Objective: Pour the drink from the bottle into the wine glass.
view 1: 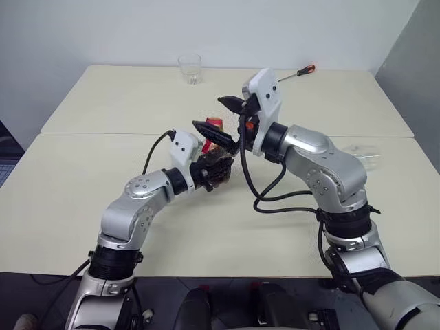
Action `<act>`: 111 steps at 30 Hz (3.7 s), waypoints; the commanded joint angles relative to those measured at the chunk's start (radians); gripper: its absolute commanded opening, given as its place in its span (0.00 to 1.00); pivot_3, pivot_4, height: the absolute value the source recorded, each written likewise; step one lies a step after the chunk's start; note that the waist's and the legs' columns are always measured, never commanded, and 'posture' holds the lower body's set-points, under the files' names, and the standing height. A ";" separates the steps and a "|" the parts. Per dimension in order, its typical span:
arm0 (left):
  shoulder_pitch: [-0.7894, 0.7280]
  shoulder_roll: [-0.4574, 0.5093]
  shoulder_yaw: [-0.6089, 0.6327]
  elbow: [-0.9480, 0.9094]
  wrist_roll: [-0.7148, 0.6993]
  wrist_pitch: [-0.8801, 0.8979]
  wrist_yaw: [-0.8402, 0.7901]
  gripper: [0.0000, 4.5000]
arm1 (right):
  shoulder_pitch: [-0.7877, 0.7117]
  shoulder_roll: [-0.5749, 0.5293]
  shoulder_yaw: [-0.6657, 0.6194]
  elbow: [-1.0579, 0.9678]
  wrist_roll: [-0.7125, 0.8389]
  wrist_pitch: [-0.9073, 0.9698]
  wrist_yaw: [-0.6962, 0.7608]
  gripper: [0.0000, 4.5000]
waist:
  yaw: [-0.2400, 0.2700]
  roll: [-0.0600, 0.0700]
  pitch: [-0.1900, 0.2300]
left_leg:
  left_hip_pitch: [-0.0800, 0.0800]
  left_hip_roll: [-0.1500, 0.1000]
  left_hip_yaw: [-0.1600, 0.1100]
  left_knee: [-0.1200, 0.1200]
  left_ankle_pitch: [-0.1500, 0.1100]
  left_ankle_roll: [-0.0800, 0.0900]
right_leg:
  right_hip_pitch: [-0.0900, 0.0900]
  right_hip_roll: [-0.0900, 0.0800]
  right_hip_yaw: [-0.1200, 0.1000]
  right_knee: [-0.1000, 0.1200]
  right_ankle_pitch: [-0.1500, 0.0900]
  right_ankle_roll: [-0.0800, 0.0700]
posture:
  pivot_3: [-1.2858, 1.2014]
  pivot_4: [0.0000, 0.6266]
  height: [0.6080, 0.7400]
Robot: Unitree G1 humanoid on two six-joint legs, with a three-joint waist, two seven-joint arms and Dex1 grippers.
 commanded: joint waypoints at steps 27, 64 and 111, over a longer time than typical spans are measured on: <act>-0.010 0.017 0.034 -0.047 -0.011 -0.004 -0.041 0.40 | 0.076 -0.165 -0.088 -0.061 -0.028 0.012 0.058 0.99 | 0.000 0.000 0.000 | 0.000 0.000 0.000 0.000 0.000 0.000 | 0.000 0.000 0.000 0.000 0.000 0.000 | 0.52 0.24 1.00; -0.039 0.012 0.027 -0.010 0.010 -0.047 -0.093 0.40 | -0.035 0.007 -0.126 0.051 0.130 0.045 0.009 0.99 | 0.000 0.000 0.000 | 0.000 0.000 0.001 0.000 0.000 0.000 | 0.000 0.000 0.000 0.000 0.000 0.000 | 0.52 0.24 1.00; -0.059 0.001 0.032 0.006 0.013 -0.049 -0.100 0.23 | -0.009 -0.032 -0.213 -0.037 0.227 0.191 -0.048 1.00 | 0.000 0.000 0.000 | 0.000 0.000 0.001 0.000 0.000 0.000 | 0.000 0.000 0.000 0.001 0.000 0.000 | 0.52 0.24 1.00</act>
